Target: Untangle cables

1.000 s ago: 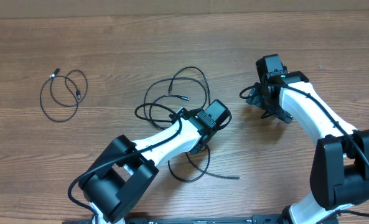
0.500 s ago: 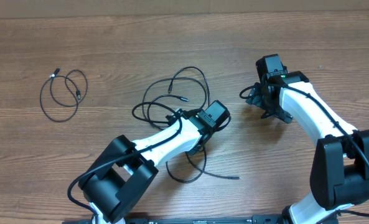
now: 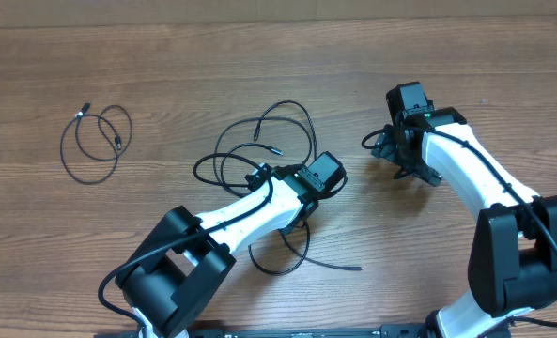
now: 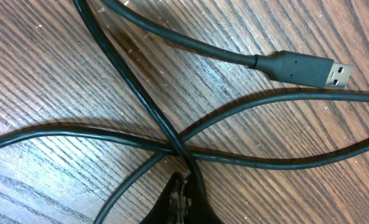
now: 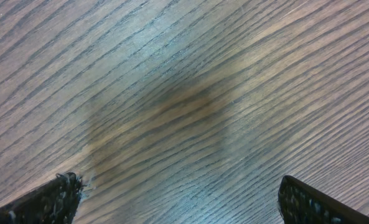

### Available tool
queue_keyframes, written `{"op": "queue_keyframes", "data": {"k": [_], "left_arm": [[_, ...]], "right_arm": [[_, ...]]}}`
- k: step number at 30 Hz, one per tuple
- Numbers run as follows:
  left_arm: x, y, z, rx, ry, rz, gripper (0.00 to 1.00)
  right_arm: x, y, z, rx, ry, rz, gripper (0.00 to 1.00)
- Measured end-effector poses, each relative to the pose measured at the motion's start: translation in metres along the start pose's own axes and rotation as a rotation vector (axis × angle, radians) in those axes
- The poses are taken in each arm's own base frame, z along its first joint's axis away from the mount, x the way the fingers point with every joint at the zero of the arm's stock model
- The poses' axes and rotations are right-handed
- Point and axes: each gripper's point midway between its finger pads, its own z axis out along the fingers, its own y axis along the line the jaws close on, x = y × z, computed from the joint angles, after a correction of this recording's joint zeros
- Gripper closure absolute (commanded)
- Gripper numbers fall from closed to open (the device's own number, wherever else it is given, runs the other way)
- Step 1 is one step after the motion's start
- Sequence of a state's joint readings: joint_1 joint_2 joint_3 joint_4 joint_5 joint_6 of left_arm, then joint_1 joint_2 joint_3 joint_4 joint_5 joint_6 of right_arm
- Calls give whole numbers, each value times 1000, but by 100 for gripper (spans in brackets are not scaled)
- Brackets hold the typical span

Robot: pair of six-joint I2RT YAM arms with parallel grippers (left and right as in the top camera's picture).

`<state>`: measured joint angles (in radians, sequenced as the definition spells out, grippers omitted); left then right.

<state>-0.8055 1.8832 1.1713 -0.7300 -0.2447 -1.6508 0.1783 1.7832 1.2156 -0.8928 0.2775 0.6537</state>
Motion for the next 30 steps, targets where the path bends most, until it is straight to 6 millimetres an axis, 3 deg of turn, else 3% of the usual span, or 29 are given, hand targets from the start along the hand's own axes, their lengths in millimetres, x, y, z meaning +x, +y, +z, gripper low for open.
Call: {"op": "queue_keyframes", "data": {"k": [2,12,24,30], "left_arm": [[-1,0,0,0,-4,0,95],[-1,1,0,-3,-8,-9,67],[1,1,0,-3,7,-18,72],[5,0,0,-2,30,-19,65]], "right_arm": [[0,0,0,0,0,-1,0],[0,0,0,-1,0,-1,0],[0,0,0,-1,0,0,0],[0,0,0,-1,0,0,0]]}}
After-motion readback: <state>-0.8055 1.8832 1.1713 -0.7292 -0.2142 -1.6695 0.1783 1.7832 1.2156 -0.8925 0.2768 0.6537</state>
